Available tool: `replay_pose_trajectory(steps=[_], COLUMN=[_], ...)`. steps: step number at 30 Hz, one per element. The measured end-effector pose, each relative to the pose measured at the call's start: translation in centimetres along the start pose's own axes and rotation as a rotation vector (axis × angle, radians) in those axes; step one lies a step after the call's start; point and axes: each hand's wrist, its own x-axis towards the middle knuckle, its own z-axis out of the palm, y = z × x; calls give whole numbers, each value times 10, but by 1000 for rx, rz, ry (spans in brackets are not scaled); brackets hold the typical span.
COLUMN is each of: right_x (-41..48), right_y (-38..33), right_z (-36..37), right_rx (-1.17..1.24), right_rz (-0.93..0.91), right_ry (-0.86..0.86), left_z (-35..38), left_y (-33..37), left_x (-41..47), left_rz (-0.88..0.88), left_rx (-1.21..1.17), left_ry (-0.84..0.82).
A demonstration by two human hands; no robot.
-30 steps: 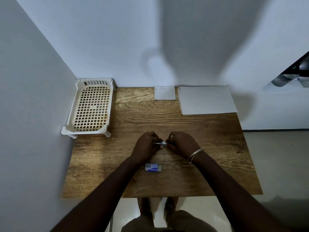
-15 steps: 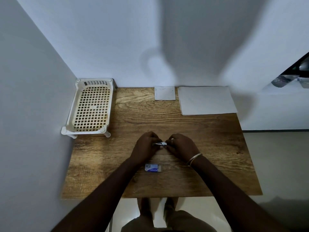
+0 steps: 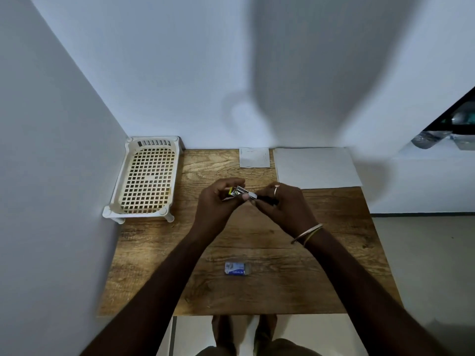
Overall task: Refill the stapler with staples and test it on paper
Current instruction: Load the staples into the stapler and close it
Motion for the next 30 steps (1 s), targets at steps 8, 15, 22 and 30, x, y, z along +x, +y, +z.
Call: replay_pose_trajectory(steps=[8, 15, 22, 30], right_x=[26, 20, 26, 26], right_y=[-55, -66, -64, -68], right_z=[-49, -52, -54, -56], right_rx=[6, 112, 33, -43], right_rz=[-97, -157, -224, -261], right_ry=[132, 271, 198, 178], left_z=[-3, -4, -6, -6], left_y=[62, 82, 83, 85], left_x=[10, 11, 10, 10], left_rz=[-29, -59, -87, -104], left_rx=[-597, -660, -664, -653], left_ry=[-37, 37, 54, 64])
